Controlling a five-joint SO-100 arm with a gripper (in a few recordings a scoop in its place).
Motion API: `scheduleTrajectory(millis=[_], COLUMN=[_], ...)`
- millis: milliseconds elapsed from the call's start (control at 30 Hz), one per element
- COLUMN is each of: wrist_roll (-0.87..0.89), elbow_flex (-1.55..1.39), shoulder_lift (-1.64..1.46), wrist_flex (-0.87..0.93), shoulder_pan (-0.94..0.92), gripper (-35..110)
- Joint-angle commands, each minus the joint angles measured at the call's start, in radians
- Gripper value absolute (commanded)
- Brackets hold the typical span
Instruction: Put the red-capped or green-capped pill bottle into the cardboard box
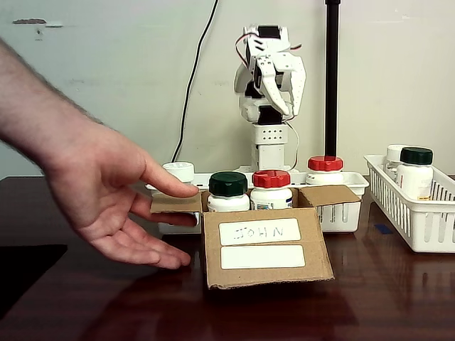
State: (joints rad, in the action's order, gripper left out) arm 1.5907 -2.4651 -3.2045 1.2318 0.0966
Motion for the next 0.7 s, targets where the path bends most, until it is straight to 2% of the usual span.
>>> scheduleTrajectory(millis=[0,167,433,667], wrist_roll=[0.0,0.008,-0.017,-0.129], elbow_flex=[-0.061,-0.181,-0.264,-0.408], shoulder_lift=[-0.078,-0.227,-0.23,-0.232], wrist_flex=[0.008,0.023,0.032,-0.051], shoulder_pan=[0.031,0.034,0.031,0.075], gripper=[0,0,1,1])
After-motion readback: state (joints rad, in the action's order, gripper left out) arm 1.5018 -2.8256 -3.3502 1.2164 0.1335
